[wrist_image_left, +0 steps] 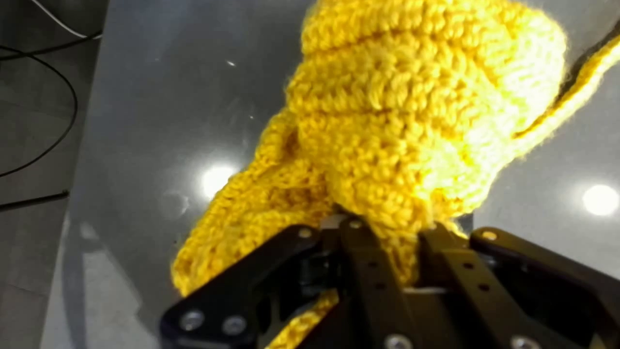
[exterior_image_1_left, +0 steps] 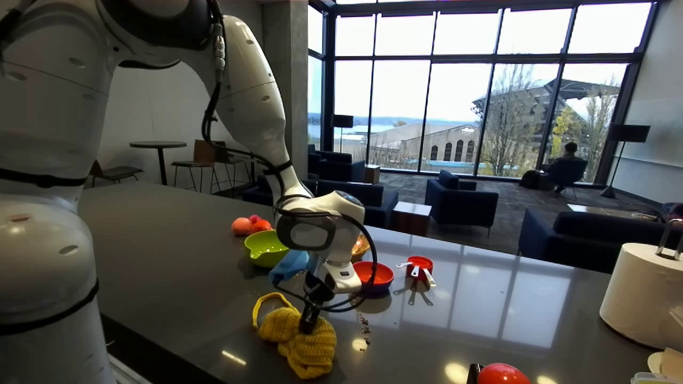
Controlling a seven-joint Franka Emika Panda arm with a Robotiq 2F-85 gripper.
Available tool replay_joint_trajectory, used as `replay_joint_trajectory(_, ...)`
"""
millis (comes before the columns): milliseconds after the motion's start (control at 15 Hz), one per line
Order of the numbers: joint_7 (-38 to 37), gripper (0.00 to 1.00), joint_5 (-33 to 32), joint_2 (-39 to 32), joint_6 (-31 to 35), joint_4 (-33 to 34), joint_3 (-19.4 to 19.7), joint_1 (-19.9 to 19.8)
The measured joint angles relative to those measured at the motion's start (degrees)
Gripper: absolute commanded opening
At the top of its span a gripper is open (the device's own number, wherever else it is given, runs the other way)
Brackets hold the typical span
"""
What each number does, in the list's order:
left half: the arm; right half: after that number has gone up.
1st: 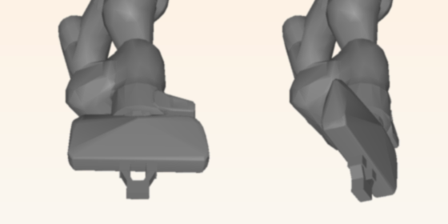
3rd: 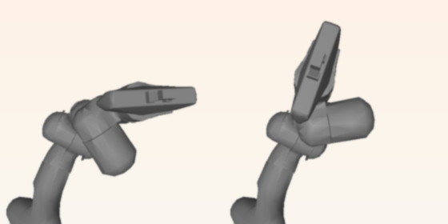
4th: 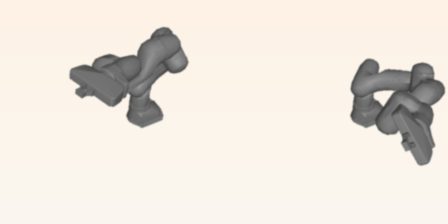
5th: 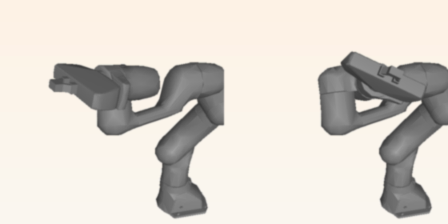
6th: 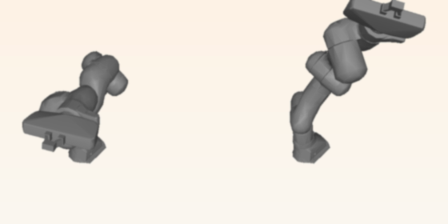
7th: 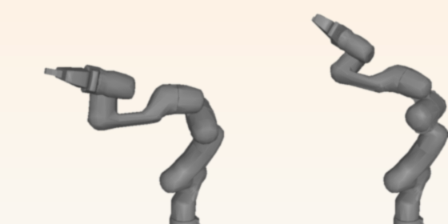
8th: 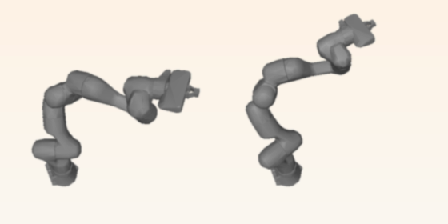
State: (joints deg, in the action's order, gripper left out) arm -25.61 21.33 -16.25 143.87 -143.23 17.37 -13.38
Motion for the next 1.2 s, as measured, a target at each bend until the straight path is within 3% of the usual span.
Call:
replay_joint_trajectory(533, 7.64, 0.04, -2.82, -0.35, -0.92, 3.10, 3.87, -6.18)
replay_joint_trajectory(1200, 16.31, 0.04, -3.29, -7.81, -6.40, 14.00, 1.99, -7.50)
